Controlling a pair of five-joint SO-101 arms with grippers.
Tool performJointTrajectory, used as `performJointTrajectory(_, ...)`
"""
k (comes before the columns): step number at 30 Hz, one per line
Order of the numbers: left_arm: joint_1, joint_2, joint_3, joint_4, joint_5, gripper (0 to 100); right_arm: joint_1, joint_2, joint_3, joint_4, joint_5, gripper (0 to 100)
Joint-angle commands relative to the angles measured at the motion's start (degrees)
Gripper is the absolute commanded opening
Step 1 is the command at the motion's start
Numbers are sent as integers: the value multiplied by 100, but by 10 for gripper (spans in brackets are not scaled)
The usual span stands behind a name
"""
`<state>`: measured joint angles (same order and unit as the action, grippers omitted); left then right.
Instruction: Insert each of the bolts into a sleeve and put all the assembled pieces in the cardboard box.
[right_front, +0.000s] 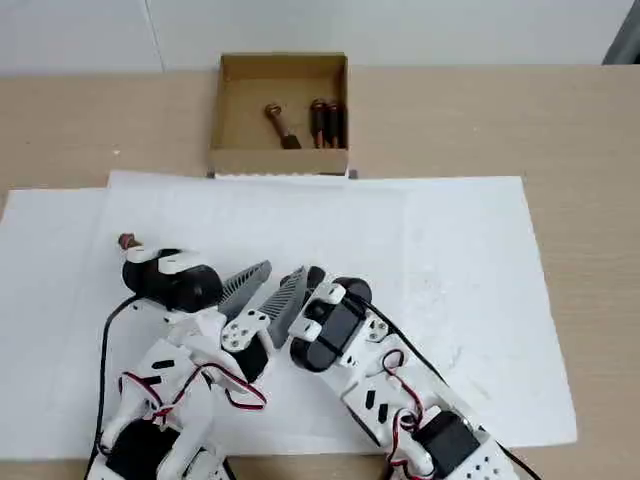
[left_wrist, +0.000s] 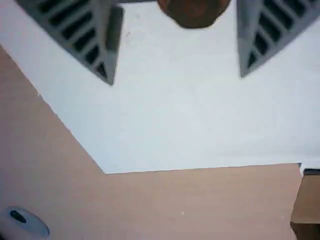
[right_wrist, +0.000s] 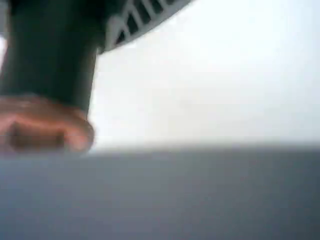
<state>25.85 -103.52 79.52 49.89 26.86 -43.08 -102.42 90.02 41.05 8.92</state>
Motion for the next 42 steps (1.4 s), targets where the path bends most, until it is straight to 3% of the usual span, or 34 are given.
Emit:
performJointTrajectory(1, -53, -18, -374, 18, -141, 143, -4, -101, -114, -180, 26, 2)
performJointTrajectory(5, -545, -44, -391, -18, -765, 0, 101, -101, -123, -180, 18, 2)
performJointTrajectory(10, -1327, -44, -338, 9, -1644, 6, 646, -101, -123, -171, -35, 2)
performJointTrajectory(14, -1987, -44, 31, 18, -2224, 6, 1385, -57, -123, -171, -633, 2)
performJointTrajectory(19, -2549, -44, 541, 18, -2330, 6, 1912, -31, -325, 145, -1213, 2)
performJointTrajectory(24, -2541, -44, 954, 237, -2330, 6, 1991, -31, -923, 1007, -1371, 2)
performJointTrajectory(28, -2585, -44, 1200, 334, -2330, 6, 1991, 119, -1292, 1095, -1345, 2)
performJointTrajectory(42, -2585, -53, 1587, 299, -2312, 6, 1991, 4840, -4404, -127, -1354, 2)
